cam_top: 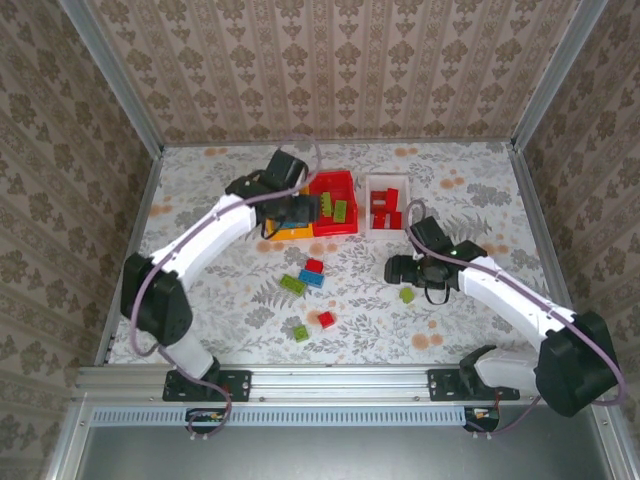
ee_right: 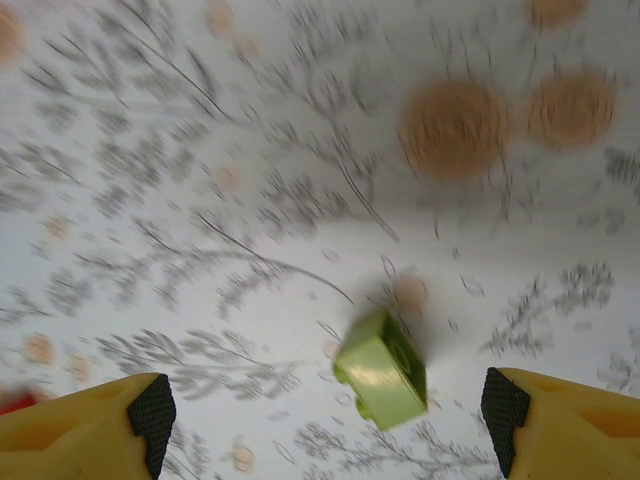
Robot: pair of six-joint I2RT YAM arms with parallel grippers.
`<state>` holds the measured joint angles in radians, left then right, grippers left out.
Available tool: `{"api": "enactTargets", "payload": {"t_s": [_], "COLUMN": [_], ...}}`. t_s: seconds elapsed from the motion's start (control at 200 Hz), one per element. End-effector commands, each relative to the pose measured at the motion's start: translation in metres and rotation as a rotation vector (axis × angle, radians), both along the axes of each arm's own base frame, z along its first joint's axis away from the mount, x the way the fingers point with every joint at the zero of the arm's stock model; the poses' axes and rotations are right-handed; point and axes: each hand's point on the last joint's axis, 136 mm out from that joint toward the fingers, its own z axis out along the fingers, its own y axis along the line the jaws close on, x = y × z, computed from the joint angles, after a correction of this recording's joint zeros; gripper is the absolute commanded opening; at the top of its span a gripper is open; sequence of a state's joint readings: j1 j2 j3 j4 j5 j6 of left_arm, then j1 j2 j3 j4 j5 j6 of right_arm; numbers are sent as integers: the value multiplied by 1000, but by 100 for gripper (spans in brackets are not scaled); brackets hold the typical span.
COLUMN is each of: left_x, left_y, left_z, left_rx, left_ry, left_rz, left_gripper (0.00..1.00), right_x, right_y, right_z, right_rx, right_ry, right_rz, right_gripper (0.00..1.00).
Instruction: Sort the legos into containers by color
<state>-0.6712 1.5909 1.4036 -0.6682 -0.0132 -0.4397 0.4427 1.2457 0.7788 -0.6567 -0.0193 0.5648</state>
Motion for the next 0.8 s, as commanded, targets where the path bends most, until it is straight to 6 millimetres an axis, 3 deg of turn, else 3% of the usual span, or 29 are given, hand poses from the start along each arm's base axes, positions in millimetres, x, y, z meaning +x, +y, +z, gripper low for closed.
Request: {"api": "enactTargets", "payload": {"t_s": [0.0, 0.095, 0.205, 0.475, 0.72, 0.795], "left_x": [-39, -63, -78, -110, -117, -115], "left_y": [-17, -17, -15, -42, -46, -46], "left_z": [-6, -13, -17, -10, -11, -10], "left_rx": [-27, -37, -46, -200, -273, -272], "left_ry": [7, 41, 55, 82, 105, 100], "left_rz": [-137, -154, -145, -239, -225, -223], "left_gripper": [68, 67, 67, 66, 66, 66], "right_x": [-21, -23, -24, -17, -9, -7], "right_y": [-4, -4, -2, -1, 0, 2], "right_z": [-24, -35, -47, -56, -57, -55], "right_rx": [-15, -34, -48, -71, -89, -87], "right_ry": [134, 180, 221, 226, 209, 204], "right_rz": [-23, -5, 11, 41, 78, 95], "right_gripper": [84, 83, 79, 56, 41, 32]}}
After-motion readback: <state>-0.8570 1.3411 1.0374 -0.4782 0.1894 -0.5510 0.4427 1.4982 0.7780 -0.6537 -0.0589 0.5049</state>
